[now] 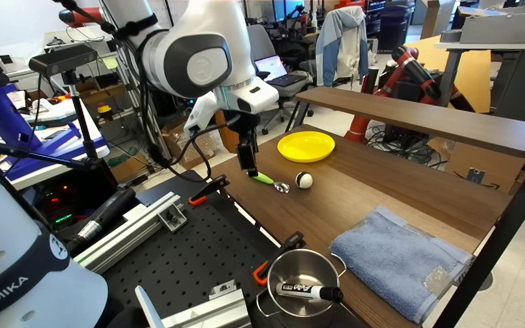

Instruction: Move the spoon to the top right corner of the table

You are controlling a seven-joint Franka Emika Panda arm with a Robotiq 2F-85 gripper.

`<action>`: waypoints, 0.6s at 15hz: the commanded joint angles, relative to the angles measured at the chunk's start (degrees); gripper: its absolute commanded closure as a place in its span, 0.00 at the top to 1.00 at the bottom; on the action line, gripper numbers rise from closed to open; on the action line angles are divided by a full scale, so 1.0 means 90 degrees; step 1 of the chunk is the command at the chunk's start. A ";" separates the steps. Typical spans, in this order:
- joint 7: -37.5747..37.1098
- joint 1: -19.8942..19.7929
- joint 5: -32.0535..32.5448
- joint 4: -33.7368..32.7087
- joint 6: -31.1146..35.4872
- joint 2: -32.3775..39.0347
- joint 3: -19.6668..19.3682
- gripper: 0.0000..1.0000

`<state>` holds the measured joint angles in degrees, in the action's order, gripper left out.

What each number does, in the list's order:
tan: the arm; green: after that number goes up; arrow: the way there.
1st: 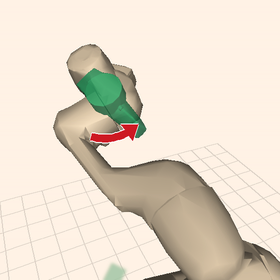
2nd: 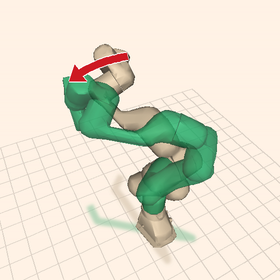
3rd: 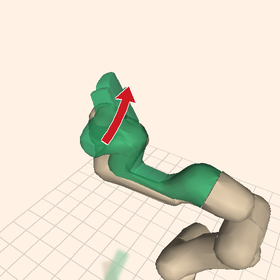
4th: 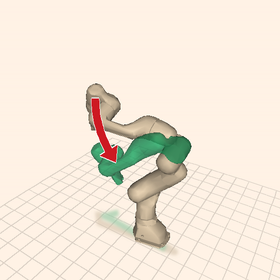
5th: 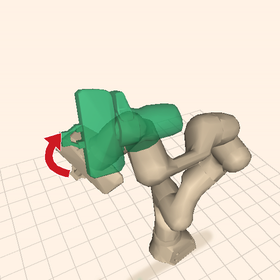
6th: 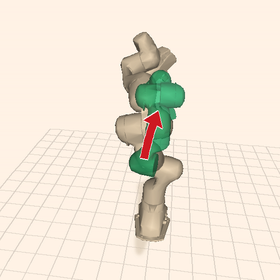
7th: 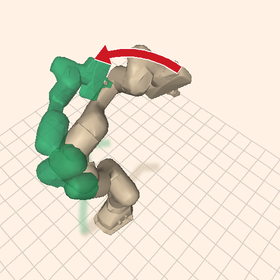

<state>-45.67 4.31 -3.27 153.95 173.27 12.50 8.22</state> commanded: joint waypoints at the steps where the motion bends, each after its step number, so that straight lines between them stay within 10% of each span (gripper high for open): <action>1: 0.0568 -0.0097 -0.1089 -0.0487 0.0511 0.0898 0.0512 1.00; 9: 0.1111 -0.0676 -0.2290 -0.1545 0.0935 0.2190 0.1452 1.00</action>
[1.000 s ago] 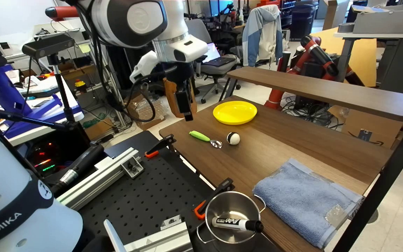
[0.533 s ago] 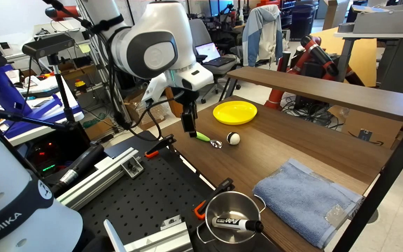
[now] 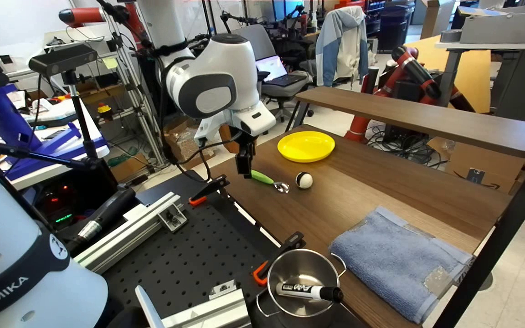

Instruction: Move the spoon to the top right corner of the table

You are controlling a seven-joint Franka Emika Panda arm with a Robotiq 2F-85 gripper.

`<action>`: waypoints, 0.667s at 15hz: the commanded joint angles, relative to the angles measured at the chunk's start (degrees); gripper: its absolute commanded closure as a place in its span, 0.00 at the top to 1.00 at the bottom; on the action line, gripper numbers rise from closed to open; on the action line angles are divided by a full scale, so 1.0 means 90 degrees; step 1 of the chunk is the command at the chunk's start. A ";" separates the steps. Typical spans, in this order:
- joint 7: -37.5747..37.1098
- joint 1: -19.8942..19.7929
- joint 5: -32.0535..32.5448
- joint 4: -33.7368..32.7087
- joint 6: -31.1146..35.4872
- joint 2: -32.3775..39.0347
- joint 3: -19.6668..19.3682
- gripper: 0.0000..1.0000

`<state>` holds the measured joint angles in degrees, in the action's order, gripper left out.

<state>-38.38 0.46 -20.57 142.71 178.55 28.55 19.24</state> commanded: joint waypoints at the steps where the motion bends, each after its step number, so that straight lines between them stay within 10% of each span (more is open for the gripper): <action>1: 0.0325 -0.0287 -0.0408 -0.0368 0.0399 0.0493 0.0221 1.00; 8: 0.0514 -0.0440 -0.0446 -0.0515 0.0286 0.0794 0.0178 1.00; 9: 0.0574 -0.0436 -0.0411 -0.0505 0.0230 0.0802 0.0162 0.75; 10: 0.0635 -0.0470 -0.0406 -0.0498 0.0266 0.0824 0.0196 0.72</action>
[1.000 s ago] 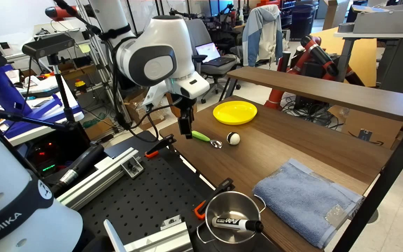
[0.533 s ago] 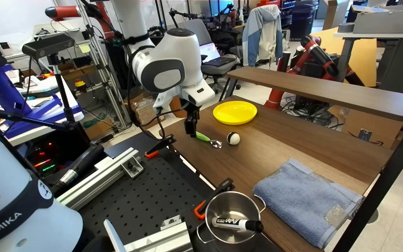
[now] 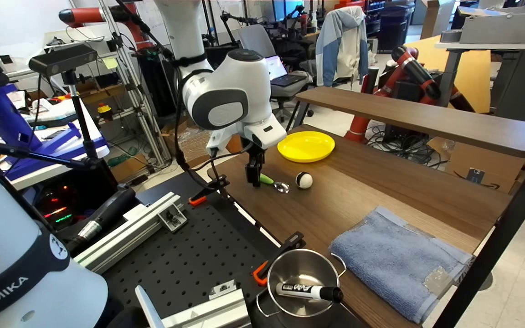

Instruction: Move the spoon to the top right corner of the table

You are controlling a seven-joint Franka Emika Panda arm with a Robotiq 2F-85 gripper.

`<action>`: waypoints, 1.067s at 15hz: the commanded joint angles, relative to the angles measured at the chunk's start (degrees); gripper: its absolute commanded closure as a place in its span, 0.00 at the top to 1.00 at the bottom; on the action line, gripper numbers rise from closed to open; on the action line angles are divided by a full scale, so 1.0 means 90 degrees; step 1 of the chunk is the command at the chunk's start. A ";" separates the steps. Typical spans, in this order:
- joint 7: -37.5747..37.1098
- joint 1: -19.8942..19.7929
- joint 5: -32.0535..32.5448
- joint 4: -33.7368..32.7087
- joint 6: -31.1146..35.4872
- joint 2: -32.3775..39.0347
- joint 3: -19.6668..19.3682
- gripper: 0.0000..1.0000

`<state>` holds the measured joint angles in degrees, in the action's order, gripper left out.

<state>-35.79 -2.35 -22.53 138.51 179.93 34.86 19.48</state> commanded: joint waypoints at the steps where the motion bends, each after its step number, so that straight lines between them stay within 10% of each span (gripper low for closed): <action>1: 0.0397 -0.0162 -0.0183 -0.0017 0.0090 0.0110 0.0170 0.66; 9: 0.0735 -0.0314 -0.0224 -0.0053 -0.0181 0.0034 0.0293 0.04; 16: 0.0972 -0.0550 -0.0294 0.0107 -0.0234 -0.0232 0.0523 0.07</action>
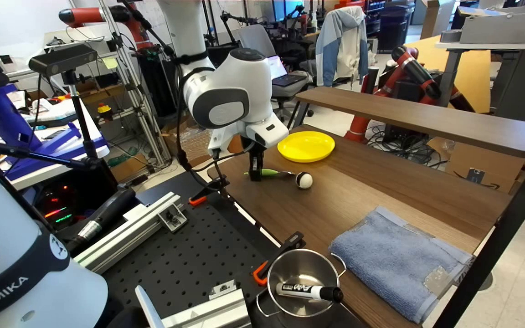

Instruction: Move the spoon to the top right corner of the table

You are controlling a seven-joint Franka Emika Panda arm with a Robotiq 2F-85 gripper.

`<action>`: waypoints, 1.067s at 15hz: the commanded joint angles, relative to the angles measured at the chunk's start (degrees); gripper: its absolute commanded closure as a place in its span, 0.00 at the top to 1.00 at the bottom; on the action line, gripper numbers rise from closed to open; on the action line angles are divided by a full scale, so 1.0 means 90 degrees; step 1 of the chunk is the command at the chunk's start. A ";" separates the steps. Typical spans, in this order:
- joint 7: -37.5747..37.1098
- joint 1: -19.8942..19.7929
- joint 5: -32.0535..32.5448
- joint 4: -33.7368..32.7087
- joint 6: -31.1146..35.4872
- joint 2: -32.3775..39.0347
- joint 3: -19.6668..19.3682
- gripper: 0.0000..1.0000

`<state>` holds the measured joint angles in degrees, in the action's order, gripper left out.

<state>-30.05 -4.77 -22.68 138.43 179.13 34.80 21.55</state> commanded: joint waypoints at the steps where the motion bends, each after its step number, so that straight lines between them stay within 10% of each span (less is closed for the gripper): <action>1: 0.0380 -0.0346 -0.0284 0.0151 -0.0155 -0.0288 0.0357 0.07; 16: 0.2088 -0.2963 -0.1856 -0.0295 -0.2470 -0.2137 0.1118 0.07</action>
<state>-14.67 -27.10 -35.20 138.83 162.27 15.64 30.41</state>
